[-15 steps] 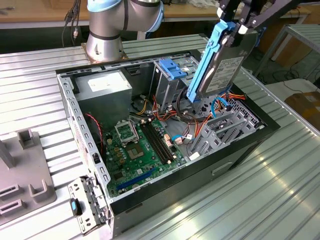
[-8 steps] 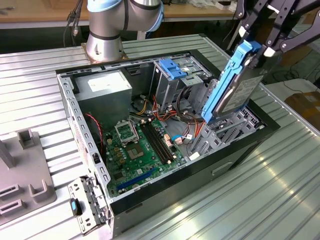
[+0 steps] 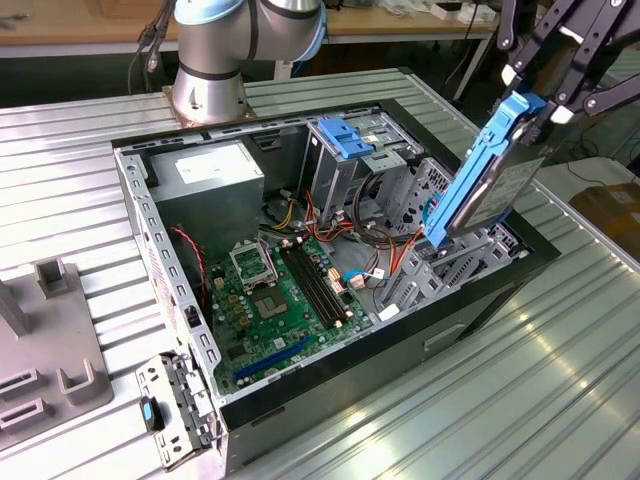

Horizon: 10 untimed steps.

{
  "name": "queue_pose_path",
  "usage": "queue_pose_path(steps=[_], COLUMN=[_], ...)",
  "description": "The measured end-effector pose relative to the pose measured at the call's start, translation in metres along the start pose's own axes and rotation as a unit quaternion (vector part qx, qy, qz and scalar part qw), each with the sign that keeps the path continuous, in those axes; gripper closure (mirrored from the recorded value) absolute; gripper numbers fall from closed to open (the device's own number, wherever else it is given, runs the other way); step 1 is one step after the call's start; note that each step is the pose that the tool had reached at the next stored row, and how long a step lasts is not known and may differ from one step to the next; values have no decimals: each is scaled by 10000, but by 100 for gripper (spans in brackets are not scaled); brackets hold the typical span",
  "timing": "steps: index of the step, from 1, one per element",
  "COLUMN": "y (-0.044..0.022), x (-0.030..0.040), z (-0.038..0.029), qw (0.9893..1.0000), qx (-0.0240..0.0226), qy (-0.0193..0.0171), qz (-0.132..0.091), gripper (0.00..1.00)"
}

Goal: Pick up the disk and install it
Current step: 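Pick up the disk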

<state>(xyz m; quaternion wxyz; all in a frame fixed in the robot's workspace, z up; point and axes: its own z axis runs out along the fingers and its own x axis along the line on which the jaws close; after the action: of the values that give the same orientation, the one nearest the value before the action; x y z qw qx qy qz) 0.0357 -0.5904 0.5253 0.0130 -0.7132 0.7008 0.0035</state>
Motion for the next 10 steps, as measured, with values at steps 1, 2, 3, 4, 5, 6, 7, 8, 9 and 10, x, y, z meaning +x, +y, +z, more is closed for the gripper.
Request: queue_pose_path(steps=[1, 2, 3, 4, 5, 6, 7, 8, 9, 10], y=[-11, -15, -20, -32, -48, -70, -100, -152, -189, -237], x=[0, 1, 1, 2, 0, -13, -26, -35, -38, -55], z=[3, 7, 15, 24, 36, 59, 80, 96, 105, 126], qw=[10000, 10000, 10000, 10000, 10000, 10000, 10000, 10000, 10000, 10000], qx=[0, 1, 21, 71, 88, 88, 88, 88, 88, 84], qy=[-1, -1, -1, 0, 1, 3, 2, 2, 2, 2], qz=[0, 0, 1, -1, -3, -2, -2, -2, -2, -1], gripper=[63, 63, 63, 63, 63, 63, 63, 63, 63, 63])
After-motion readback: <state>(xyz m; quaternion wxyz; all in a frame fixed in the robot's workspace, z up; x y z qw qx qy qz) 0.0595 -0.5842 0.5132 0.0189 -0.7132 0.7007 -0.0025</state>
